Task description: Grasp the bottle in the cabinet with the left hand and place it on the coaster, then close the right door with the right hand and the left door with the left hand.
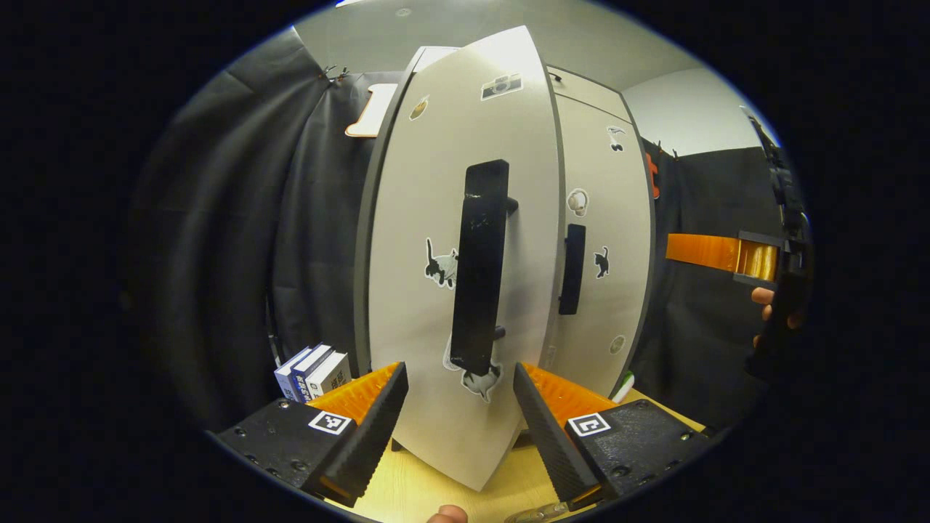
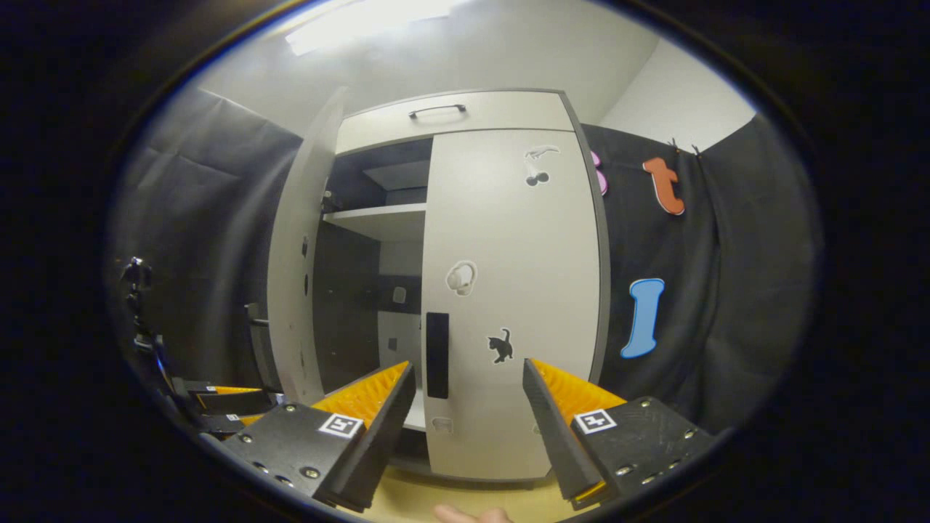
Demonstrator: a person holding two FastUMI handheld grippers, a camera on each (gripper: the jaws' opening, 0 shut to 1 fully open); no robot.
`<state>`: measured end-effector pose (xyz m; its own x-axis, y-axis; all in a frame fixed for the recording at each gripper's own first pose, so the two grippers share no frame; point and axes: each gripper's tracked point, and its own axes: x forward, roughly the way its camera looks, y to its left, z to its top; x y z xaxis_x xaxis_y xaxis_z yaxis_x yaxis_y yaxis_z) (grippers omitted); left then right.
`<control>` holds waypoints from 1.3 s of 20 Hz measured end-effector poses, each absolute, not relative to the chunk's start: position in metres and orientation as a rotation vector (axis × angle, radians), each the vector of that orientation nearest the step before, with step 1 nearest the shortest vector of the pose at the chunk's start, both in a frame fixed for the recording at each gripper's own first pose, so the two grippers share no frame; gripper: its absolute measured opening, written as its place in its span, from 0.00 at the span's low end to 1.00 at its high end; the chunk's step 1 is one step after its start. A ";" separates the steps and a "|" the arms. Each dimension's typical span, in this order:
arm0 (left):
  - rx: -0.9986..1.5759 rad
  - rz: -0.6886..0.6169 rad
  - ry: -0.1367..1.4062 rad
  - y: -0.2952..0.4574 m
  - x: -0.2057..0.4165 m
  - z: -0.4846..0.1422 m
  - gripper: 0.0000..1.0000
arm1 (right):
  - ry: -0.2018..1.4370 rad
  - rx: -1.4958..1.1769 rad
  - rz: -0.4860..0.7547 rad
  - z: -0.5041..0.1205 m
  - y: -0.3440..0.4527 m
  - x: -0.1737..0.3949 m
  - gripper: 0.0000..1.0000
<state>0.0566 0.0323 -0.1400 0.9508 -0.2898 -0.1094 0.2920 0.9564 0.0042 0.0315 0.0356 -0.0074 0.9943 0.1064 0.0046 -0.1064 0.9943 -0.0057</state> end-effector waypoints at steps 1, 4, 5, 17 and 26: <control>0.022 -0.301 0.108 0.031 0.057 -0.139 0.93 | -0.003 -0.005 0.104 -0.008 0.034 0.031 0.90; 0.021 -0.306 0.106 0.026 0.057 -0.138 0.93 | -0.001 -0.006 0.099 -0.009 0.031 0.031 0.87; 0.019 -0.306 0.105 0.026 0.057 -0.138 0.93 | -0.002 -0.006 0.097 -0.008 0.031 0.030 0.87; 0.011 -0.298 0.090 0.021 0.056 -0.128 0.93 | 0.005 -0.012 0.098 -0.009 0.027 0.025 0.87; 0.012 -0.297 0.091 0.019 0.054 -0.124 0.93 | 0.010 -0.015 0.094 -0.011 0.023 0.022 0.87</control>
